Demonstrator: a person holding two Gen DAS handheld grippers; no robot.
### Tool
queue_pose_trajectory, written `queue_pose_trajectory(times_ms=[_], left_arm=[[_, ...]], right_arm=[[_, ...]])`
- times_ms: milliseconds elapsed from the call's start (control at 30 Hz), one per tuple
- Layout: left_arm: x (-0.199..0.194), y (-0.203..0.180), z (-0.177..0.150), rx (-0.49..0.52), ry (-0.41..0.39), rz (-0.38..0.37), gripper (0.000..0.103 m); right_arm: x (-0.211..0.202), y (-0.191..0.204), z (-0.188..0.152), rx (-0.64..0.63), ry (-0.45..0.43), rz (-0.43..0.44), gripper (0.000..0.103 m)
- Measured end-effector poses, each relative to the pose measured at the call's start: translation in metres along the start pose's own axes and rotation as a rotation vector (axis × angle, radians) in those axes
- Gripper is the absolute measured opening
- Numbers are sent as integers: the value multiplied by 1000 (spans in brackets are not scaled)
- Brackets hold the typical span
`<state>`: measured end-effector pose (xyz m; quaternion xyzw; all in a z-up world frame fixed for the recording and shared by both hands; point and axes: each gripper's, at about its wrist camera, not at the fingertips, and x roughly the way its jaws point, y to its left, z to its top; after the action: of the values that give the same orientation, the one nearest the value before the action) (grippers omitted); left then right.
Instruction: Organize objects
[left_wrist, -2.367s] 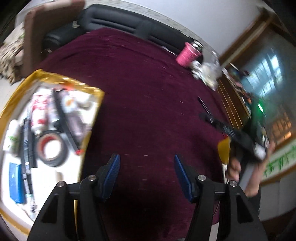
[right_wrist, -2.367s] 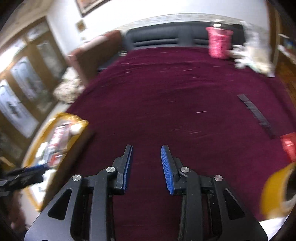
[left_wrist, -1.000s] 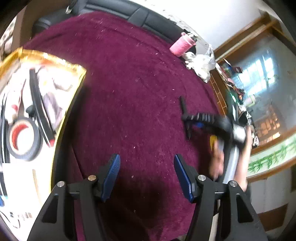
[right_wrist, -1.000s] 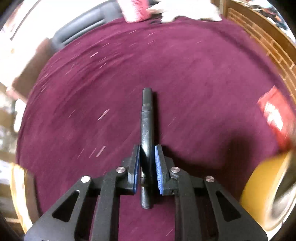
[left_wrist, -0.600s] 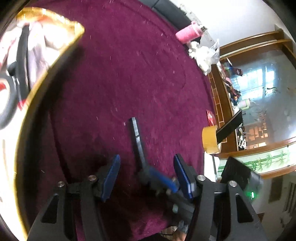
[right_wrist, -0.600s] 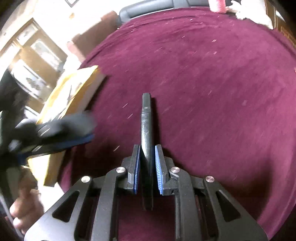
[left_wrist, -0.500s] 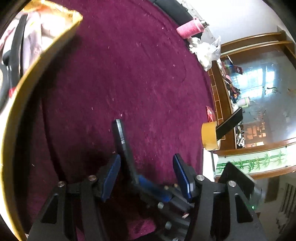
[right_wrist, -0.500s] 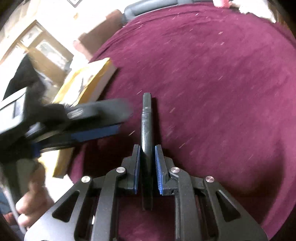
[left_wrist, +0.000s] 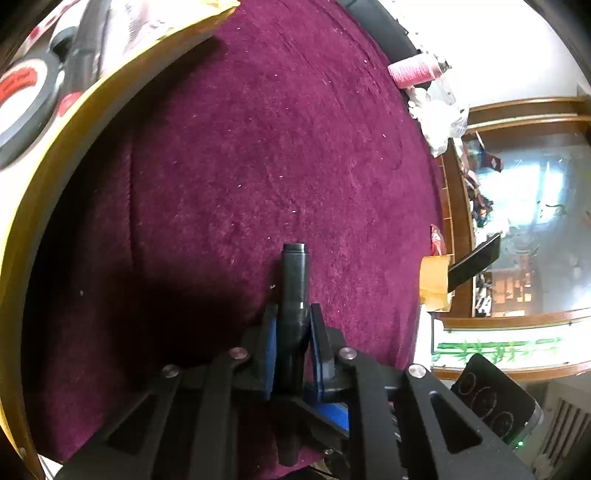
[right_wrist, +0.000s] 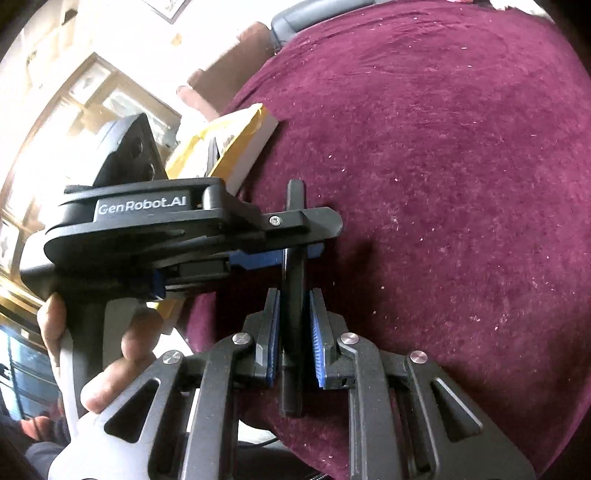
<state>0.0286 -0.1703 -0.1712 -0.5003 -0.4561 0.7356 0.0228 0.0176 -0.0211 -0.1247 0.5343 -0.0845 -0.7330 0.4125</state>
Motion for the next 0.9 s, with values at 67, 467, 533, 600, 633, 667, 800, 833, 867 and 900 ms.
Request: queue_pose_trajectory(times_ms=[67, 467, 533, 600, 633, 667, 800, 833, 867, 900], left_arm=[[-6, -1, -2, 8, -19, 3, 14], [-107, 3, 11, 59, -263, 46, 14], [-123, 10, 21, 49, -292, 48, 14], [-139, 21, 39, 27, -320, 56, 14], [-143, 26, 46, 20, -323, 59, 14], [-148, 34, 59, 5, -329, 60, 14], [-152, 52, 97, 0, -314, 69, 14], [-150, 59, 105, -14, -308, 71, 14], [-146, 65, 114, -21, -299, 75, 14], [-144, 66, 118, -15, -294, 80, 14]], right_arm=[[1, 2, 0, -7, 4, -3, 15], [10, 76, 29, -227, -14, 47, 15], [17, 91, 41, -266, -11, 71, 15], [29, 106, 57, -294, 3, 113, 15], [34, 110, 63, -301, 7, 121, 15], [44, 117, 72, -310, 15, 128, 15], [76, 140, 99, -351, 14, 91, 15], [84, 142, 105, -350, 14, 80, 15], [93, 143, 112, -339, 22, 74, 15], [101, 143, 116, -330, 32, 70, 15]])
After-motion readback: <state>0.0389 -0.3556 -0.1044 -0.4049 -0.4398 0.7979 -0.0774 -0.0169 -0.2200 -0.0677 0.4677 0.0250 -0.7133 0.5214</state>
